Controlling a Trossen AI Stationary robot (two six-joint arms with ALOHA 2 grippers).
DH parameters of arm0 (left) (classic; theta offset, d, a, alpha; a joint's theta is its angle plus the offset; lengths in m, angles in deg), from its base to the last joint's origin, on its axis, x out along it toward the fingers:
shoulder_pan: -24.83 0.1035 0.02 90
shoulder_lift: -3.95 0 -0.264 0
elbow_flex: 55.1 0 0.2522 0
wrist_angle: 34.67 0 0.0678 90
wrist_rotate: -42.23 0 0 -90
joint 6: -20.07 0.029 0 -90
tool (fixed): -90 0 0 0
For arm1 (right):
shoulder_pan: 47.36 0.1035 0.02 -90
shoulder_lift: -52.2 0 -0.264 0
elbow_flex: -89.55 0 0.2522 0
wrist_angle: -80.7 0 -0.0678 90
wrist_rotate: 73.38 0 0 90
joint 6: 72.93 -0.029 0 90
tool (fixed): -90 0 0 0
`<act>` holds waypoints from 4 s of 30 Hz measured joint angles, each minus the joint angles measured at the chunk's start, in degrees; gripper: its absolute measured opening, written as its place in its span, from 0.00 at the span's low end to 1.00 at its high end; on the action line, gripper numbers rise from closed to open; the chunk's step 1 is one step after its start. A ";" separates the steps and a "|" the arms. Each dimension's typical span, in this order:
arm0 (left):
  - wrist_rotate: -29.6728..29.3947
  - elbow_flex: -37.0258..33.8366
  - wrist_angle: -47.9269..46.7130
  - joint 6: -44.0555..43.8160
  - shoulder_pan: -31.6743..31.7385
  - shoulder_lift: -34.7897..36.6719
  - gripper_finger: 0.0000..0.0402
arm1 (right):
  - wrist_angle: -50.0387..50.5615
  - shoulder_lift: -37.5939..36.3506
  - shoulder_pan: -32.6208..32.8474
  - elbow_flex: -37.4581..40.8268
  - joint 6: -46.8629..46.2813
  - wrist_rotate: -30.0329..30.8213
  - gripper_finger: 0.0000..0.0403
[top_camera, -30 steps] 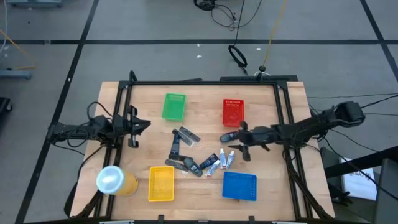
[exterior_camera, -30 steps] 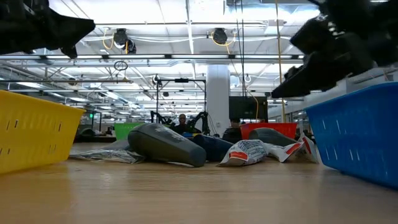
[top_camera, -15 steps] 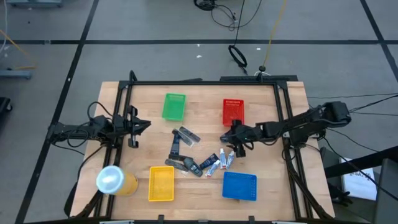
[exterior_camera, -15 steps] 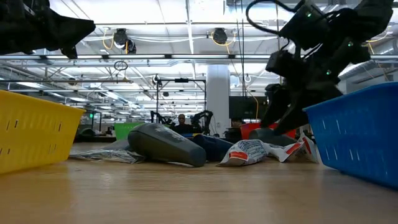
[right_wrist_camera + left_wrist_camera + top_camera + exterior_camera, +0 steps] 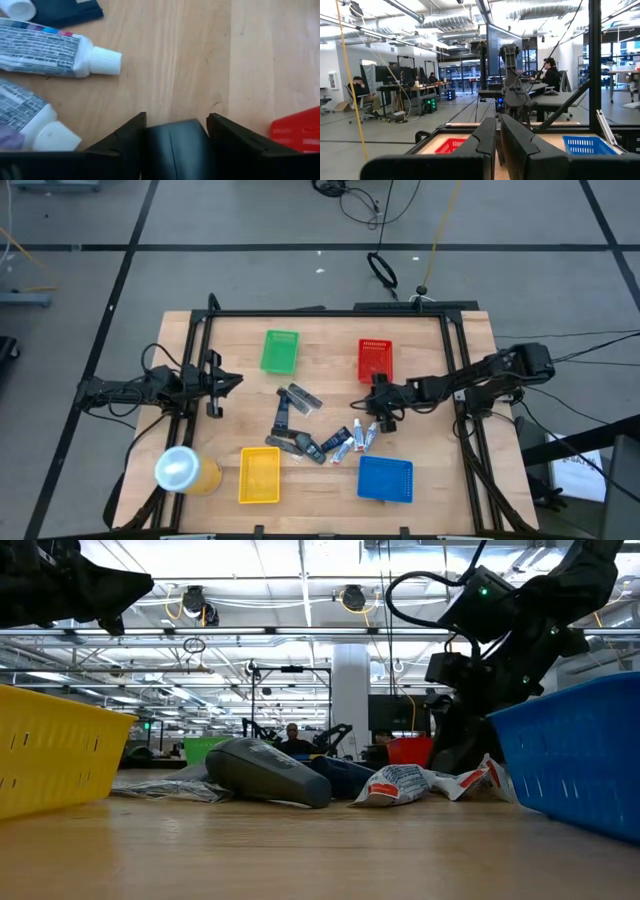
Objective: Pick & Place Travel size toiletries
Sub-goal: Put the right black roll on deodorant into the red bin, then put the left blue shave cream bottle into the green bin
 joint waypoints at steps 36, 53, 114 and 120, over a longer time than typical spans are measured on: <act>0.00 -0.02 -0.24 -0.63 0.00 0.00 0.08 | -23.18 -5.02 -21.88 0.96 -28.35 14.91 0.49; 0.00 -0.02 -0.22 -0.72 0.00 0.00 0.08 | -22.26 -2.32 -21.76 2.21 -30.51 13.44 0.44; -0.89 44.45 -44.20 -81.32 -3.69 -86.09 0.69 | -60.98 28.04 5.91 2.10 -12.61 10.74 0.42; -6.55 44.46 -39.67 -84.73 -6.09 -89.90 0.57 | -61.42 28.09 5.91 2.10 -12.40 10.74 0.42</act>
